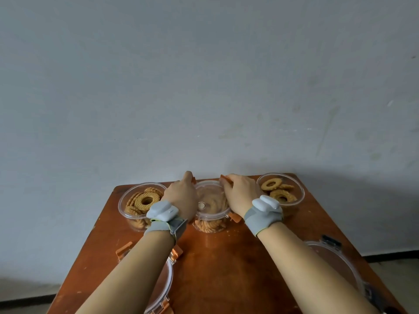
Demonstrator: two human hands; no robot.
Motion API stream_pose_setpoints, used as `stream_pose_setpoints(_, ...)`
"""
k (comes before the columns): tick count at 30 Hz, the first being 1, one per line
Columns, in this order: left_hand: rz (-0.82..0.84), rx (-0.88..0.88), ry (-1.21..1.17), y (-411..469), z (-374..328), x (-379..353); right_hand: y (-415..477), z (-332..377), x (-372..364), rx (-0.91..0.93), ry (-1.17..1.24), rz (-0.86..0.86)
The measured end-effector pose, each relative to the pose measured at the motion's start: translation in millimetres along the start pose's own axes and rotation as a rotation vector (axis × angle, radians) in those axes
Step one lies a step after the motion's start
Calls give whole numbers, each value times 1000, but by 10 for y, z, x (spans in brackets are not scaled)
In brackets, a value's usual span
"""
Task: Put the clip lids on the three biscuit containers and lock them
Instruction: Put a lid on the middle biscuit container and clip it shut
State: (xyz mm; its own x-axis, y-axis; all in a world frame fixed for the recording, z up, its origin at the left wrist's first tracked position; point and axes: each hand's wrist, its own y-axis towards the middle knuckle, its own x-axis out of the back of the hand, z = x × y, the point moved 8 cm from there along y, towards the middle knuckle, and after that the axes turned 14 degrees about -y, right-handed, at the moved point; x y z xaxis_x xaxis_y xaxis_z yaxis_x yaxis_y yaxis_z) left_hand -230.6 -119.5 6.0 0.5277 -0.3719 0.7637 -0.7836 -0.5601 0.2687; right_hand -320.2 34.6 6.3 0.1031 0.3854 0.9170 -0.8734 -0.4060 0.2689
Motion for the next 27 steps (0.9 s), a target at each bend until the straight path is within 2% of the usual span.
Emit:
stream_pose_setpoints(4, -20, 37, -103, -55, 23, 17, -56, -32, -9, -38, 92, 30)
stream_pose_setpoints(12, -37, 84, -153, -375, -50, 34, -345, -172, -12, -64, 148, 82)
stream_pose_setpoints(16, -78, 152, -245, -490, -66, 76, -449, -252, -38, -153, 188, 109)
stream_pose_setpoints(19, -82, 158, -260, -522, -62, 94, -499, -298, 29, -230, 220, 66)
stream_pose_setpoints(27, 36, 187, -233, -472, -12, 17, -496, -300, 17, -233, 200, 11)
